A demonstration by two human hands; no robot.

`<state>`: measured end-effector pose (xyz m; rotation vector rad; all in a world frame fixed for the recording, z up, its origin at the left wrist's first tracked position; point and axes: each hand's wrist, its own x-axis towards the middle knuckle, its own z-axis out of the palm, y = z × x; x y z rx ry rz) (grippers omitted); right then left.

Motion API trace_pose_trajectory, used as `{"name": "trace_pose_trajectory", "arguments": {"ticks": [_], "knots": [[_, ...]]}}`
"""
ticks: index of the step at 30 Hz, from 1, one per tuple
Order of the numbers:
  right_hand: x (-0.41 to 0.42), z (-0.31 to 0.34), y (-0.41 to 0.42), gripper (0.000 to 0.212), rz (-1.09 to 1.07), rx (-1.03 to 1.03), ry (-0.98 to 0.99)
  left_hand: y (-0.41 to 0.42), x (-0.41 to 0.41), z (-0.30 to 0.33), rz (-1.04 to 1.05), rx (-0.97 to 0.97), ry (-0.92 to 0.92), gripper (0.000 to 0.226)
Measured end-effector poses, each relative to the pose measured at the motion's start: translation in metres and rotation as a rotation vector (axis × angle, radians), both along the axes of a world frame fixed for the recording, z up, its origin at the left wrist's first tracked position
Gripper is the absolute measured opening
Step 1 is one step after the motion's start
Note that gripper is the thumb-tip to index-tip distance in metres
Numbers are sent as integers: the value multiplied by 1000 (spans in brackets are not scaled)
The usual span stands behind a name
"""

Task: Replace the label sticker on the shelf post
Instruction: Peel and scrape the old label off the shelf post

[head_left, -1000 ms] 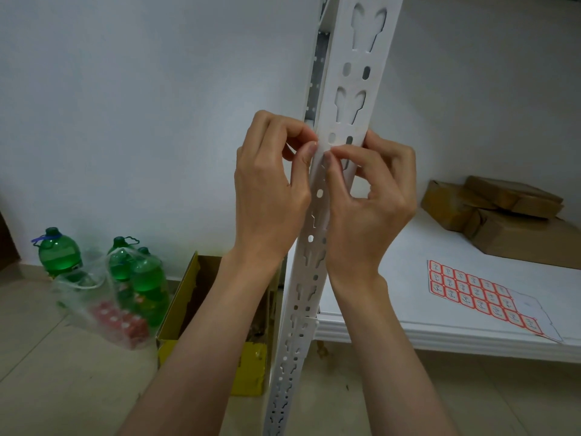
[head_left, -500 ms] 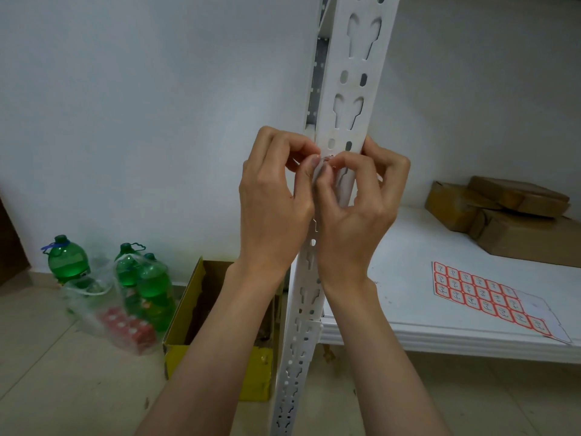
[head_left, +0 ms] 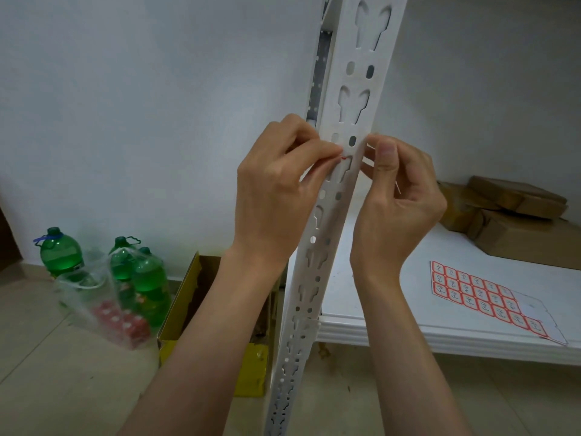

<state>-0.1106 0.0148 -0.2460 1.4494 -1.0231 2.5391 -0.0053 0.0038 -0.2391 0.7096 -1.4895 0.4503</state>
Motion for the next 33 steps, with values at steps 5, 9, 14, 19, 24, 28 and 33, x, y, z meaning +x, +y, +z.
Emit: {"name": "trace_pose_trajectory", "arguments": {"ticks": [5, 9, 14, 19, 24, 28, 33], "knots": [[5, 0, 1, 15, 0, 35, -45, -2, -8, -7, 166, -51, 9, 13], [6, -1, 3, 17, 10, 50, -55, -3, -18, -11, 237, -58, 49, 30], [5, -1, 5, 18, 16, 65, -36, -6, -23, -14, 251, -38, 57, 40], [2, 1, 6, 14, 86, 75, -60, -12, -23, -21, 86, 62, 113, 18], [-9, 8, 7, 9, 184, 127, -176, 1, -3, -2, -238, 56, 367, 14], [-25, 13, 6, 11, 260, 213, -268, 15, -2, 13, -265, 30, 325, 24], [-54, 0, 4, 15, 313, 430, -233, 27, -34, 6, -322, 35, 190, 11]]}}
